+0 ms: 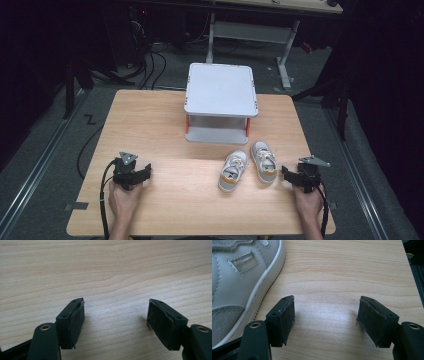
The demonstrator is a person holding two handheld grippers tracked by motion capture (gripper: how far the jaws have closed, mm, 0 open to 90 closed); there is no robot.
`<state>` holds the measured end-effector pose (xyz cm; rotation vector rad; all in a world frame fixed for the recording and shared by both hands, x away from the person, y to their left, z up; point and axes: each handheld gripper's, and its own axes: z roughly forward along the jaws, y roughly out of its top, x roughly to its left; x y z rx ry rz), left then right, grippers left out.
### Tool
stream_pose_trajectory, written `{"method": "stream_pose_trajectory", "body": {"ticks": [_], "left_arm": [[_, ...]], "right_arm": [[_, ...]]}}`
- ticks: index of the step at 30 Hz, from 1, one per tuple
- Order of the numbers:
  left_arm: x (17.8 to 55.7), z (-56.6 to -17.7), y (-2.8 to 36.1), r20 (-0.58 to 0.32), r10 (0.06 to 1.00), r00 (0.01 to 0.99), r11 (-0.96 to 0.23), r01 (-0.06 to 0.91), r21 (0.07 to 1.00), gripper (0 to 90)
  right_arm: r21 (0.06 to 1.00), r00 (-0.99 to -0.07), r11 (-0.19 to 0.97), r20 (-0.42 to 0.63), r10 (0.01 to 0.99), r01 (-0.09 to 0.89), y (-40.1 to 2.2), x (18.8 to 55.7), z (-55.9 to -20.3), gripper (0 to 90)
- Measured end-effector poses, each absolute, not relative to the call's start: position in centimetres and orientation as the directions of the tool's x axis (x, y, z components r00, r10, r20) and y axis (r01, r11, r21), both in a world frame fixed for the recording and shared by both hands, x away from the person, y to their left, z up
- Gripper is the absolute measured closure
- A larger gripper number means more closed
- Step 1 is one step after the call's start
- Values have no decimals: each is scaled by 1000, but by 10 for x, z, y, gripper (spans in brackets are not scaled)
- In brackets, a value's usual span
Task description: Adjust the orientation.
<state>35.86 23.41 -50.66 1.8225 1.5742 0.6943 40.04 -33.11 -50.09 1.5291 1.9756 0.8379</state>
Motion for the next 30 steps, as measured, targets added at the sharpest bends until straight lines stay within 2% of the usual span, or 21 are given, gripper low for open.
{"method": "stream_pose_trajectory", "body": {"ticks": [13, 17, 30], "left_arm": [[359, -507, 233, -4, 989, 147, -95, 661, 744, 306], [359, -507, 235, 0, 984, 176, -117, 656, 746, 319], [358, -500, 234, -64, 981, 185, -77, 664, 743, 345]], "right_arm": [[728, -243, 179, -18, 970, 661, -331, 400, -501, 300], [729, -244, 181, -19, 969, 661, -331, 401, -501, 300], [729, -244, 181, -19, 970, 661, -331, 401, -501, 300]]}}
